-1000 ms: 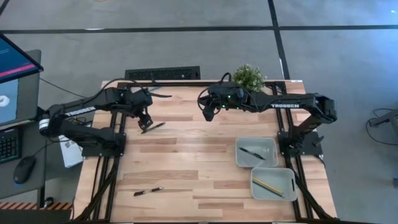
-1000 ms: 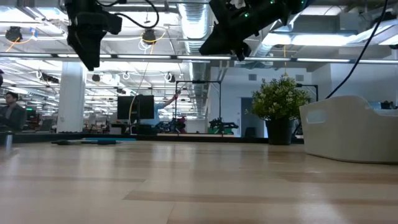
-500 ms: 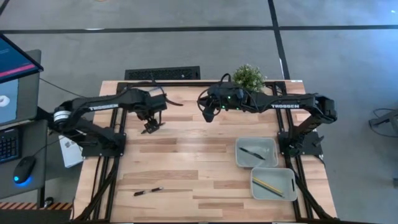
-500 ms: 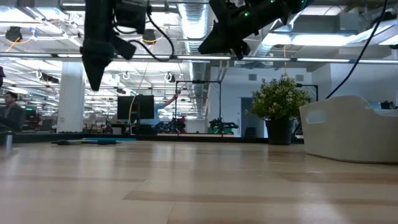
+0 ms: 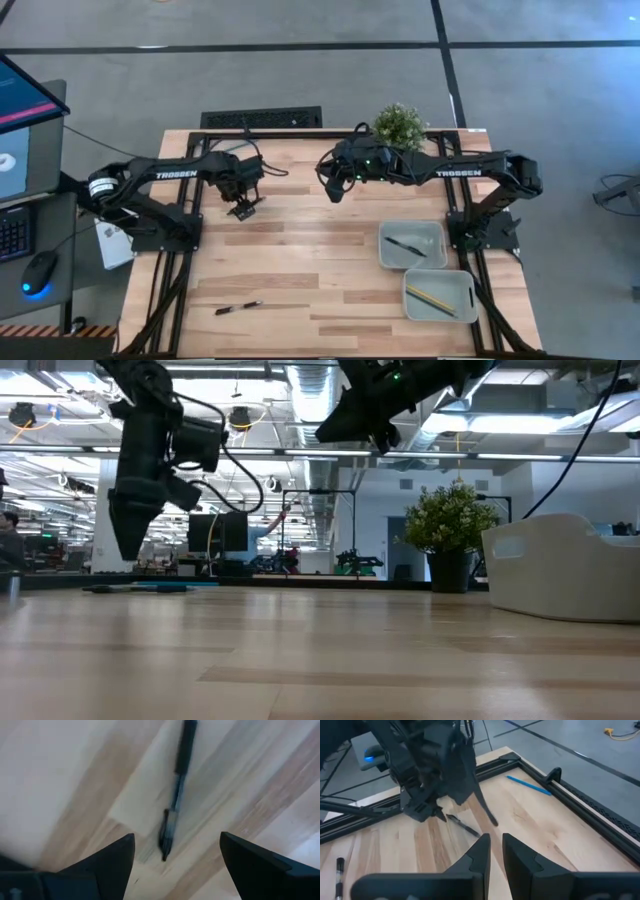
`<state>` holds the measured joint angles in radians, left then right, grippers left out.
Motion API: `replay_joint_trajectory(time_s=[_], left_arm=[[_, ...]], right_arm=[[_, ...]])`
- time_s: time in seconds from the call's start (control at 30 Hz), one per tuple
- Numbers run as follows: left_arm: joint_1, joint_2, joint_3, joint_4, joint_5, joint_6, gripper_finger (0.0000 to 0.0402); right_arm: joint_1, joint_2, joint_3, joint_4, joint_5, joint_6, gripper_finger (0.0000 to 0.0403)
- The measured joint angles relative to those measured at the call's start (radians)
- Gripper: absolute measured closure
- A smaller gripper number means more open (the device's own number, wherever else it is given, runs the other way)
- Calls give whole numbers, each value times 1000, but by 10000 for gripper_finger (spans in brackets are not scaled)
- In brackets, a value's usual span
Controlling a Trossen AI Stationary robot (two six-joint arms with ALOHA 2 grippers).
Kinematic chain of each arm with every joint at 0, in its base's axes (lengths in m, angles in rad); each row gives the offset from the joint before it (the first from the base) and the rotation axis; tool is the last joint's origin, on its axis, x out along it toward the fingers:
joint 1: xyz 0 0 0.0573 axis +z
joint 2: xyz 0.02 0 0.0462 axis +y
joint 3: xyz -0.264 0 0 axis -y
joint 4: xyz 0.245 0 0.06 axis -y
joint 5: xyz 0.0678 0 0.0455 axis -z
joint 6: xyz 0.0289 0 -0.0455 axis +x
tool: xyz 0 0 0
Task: Sort pens & pencils
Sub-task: Put the top black pen into the top gray bin
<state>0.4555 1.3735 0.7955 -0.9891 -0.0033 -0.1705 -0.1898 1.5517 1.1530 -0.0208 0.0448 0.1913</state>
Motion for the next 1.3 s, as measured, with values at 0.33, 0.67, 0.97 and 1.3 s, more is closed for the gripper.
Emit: replay_joint_trajectory(time_s=[0.33, 0.67, 0.97, 1.3], left_arm=[[6, 0, -81, 77, 18, 5, 118], [6, 3, -81, 82, 25, -20, 118], [11, 7, -81, 88, 23, -101, 118], [12, 181, -100, 110, 35, -95, 118]], right_arm=[[0, 0, 0, 15, 0, 3, 331], [0, 0, 0, 15, 0, 19, 331], [0, 0, 0, 15, 0, 19, 331], [0, 0, 0, 15, 0, 18, 331]])
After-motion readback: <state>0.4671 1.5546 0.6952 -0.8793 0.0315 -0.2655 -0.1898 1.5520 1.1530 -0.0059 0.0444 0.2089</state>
